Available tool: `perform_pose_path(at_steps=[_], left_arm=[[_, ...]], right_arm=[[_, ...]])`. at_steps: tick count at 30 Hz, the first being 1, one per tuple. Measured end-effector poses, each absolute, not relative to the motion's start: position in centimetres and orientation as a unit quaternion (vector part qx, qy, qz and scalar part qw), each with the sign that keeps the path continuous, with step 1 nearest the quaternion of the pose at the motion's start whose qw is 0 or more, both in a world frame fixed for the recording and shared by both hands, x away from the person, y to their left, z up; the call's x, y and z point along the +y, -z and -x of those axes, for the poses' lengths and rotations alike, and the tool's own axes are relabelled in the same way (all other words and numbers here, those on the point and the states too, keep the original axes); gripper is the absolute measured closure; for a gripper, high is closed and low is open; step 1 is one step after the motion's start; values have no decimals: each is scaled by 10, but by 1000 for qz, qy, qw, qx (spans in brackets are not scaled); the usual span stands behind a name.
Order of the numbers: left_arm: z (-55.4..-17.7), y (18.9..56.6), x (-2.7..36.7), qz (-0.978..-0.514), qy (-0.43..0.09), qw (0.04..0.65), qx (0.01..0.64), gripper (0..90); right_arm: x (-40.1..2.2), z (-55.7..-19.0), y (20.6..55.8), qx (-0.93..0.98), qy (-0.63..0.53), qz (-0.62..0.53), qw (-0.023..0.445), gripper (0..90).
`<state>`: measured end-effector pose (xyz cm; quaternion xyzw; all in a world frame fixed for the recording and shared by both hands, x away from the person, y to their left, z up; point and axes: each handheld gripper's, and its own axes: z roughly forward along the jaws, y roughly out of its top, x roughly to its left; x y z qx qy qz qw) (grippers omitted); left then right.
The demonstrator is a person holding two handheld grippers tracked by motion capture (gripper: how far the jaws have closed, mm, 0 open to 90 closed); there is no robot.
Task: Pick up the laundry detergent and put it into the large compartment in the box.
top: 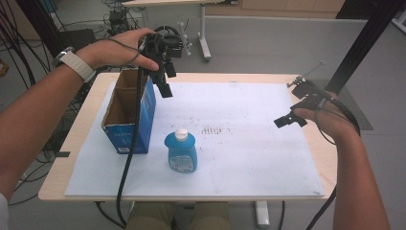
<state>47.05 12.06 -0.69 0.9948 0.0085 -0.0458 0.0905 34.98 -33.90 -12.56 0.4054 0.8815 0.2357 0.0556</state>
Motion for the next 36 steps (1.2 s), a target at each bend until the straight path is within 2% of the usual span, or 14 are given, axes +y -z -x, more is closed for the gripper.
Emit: perform_pose_path(at_steps=[36], left_arm=[[-466,9,120,-994,46,95,0,86]], right_arm=[[-345,-349,129,880,-241,-407,53,78]])
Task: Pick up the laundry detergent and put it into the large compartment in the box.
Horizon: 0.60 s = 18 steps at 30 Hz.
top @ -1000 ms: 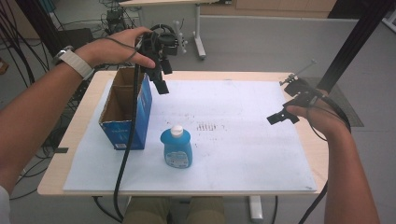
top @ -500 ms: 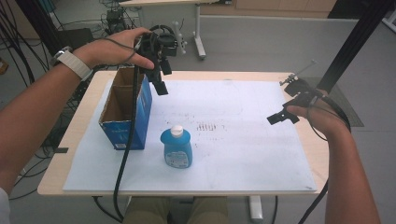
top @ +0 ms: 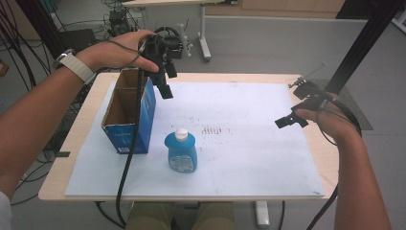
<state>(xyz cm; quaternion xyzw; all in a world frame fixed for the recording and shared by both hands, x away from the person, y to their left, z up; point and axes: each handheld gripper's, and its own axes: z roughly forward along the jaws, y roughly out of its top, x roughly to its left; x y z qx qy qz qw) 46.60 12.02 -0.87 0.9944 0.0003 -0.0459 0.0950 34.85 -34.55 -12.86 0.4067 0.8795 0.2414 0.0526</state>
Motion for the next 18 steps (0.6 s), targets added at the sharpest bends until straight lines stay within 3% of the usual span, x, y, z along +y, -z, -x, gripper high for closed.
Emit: perform_pose_path(at_steps=[18], left_arm=[[-459,10,120,-994,46,96,-18,86]], right_arm=[[-346,-345,130,879,-238,-410,55,78]])
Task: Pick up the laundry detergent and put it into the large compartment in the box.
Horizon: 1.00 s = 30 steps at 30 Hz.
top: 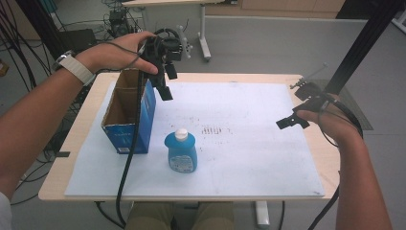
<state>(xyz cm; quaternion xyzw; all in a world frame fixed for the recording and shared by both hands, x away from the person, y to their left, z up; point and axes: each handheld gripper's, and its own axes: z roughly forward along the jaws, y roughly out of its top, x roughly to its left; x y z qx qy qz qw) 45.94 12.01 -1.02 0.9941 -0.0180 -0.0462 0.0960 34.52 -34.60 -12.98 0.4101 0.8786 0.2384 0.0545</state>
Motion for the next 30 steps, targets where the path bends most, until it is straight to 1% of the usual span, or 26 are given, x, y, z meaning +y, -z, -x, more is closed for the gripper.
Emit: perform_pose_path(at_steps=[10,20,23,25,30], left_arm=[[-450,12,115,-994,48,88,-36,86],[-448,20,113,-994,62,83,-40,82],[-444,22,113,-994,60,84,-40,77],[-441,23,112,-994,59,83,-40,54],[-433,30,105,-994,62,75,-46,57]], right_arm=[[-343,-346,131,880,-240,-406,53,77],[-341,-345,131,881,-238,-407,54,78],[-342,-344,130,880,-238,-407,54,77],[-342,-345,131,880,-238,-406,54,77],[-340,-346,132,881,-236,-406,52,78]])
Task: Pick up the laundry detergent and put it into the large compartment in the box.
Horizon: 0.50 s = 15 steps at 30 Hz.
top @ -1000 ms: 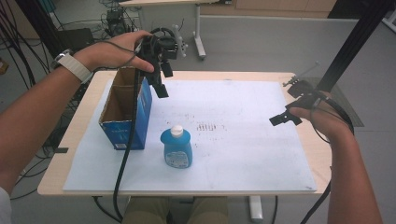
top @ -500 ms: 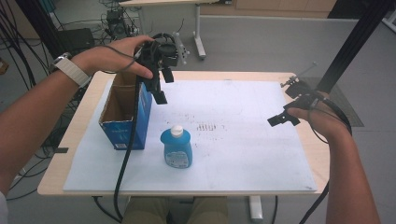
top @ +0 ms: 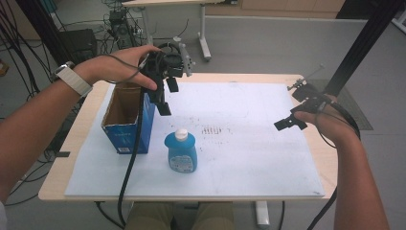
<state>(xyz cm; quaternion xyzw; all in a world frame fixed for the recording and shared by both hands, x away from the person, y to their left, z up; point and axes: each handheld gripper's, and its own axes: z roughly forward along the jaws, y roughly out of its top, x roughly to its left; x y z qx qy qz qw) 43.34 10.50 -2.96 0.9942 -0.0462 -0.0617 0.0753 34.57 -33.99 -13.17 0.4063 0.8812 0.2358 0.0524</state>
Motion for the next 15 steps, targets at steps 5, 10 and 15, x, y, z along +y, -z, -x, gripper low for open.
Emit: perform_pose_path(at_steps=[5,10,15], left_arm=[[-429,35,100,-994,66,68,-48,57],[-430,42,101,-993,75,74,-44,47],[-429,50,102,-993,78,79,-41,44]], right_arm=[[-338,-346,133,882,-235,-405,51,78],[-338,-346,133,882,-237,-404,51,78],[-339,-345,134,882,-236,-406,51,78]])
